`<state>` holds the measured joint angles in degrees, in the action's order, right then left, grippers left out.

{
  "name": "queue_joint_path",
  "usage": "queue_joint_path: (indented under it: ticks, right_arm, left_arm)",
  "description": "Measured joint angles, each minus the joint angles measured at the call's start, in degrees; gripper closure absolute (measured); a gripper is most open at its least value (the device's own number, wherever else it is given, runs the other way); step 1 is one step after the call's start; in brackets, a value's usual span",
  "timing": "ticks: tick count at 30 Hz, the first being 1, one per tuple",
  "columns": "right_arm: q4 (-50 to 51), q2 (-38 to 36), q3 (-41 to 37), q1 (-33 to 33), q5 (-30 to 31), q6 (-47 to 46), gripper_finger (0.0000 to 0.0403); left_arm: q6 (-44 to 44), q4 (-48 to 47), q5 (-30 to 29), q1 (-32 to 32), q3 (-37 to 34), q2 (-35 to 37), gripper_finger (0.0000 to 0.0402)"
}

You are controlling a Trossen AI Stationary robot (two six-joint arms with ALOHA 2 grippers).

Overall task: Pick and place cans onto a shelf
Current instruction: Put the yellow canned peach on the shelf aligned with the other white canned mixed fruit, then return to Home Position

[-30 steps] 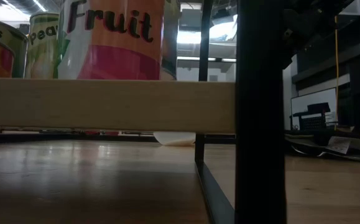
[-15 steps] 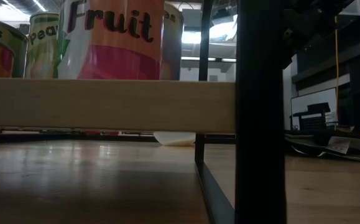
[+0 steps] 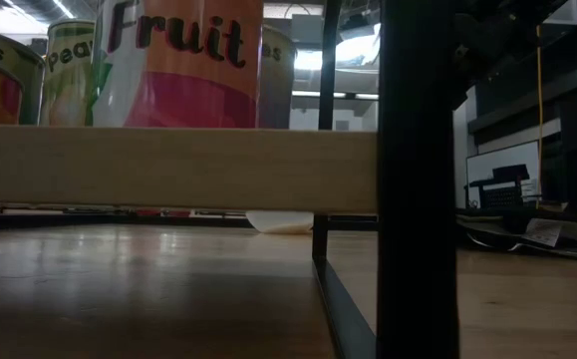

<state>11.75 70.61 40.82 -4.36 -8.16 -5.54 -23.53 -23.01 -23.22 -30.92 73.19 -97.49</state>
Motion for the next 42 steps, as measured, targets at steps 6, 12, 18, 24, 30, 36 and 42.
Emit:
queue_joint_path:
  ticks: [6,12,18,24,30,36,42]
  right_arm:
    - [-0.3,0.0,0.0,0.0,0.0,0.0,0.0319]
    - [-0.3,0.0,0.0,0.0,0.0,0.0,0.0319]
    - [-0.3,0.0,0.0,0.0,0.0,0.0,0.0319]
    - [-0.2,0.0,0.0,0.0,0.0,0.0,0.0319]
    - [-0.2,0.0,0.0,0.0,0.0,0.0,0.0319]
    - [-0.3,0.0,0.0,0.0,0.0,0.0,0.0319]
    - [-0.5,0.0,0.0,0.0,0.0,0.0,0.0319]
  left_arm:
    - [0.0,0.1,0.1,0.0,0.0,-0.5,0.0401]
    - [0.0,0.1,0.3,0.0,0.0,-0.5,0.0387]
    - [0.0,0.0,0.3,0.0,0.0,-0.5,0.0365]
    - [-0.3,0.0,0.5,0.0,0.0,-0.5,0.0338]
    - [0.1,-0.3,0.5,0.0,0.0,-0.3,0.0322]
    - [0.1,0.1,0.5,0.6,0.4,1.0,0.0322]
    - [3.2,-0.8,2.3,1.0,3.1,1.7,0.0321]
